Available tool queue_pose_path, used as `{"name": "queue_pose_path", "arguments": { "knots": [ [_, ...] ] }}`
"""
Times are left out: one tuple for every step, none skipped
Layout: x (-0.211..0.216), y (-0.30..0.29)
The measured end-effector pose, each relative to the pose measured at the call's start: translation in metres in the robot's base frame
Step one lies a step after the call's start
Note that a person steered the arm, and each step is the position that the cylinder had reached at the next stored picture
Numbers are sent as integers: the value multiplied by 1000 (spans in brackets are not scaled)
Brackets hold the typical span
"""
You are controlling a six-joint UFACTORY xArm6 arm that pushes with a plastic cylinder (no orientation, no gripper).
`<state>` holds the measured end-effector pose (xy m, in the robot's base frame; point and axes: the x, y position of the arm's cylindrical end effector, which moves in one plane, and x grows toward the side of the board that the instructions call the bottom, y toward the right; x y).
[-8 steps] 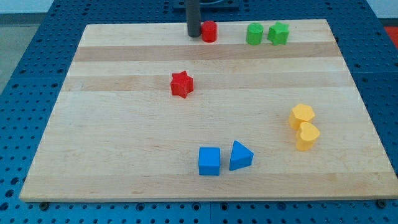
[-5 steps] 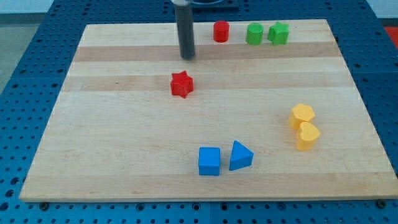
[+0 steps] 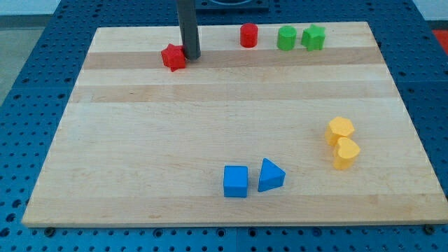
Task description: Slide the red star to the top center
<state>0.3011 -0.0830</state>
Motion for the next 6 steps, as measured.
{"name": "queue_pose_path", "arguments": {
  "knots": [
    [73, -9],
    [44, -99],
    [20, -79],
    [20, -14],
    [-4, -10],
    [-20, -10]
  ]
}}
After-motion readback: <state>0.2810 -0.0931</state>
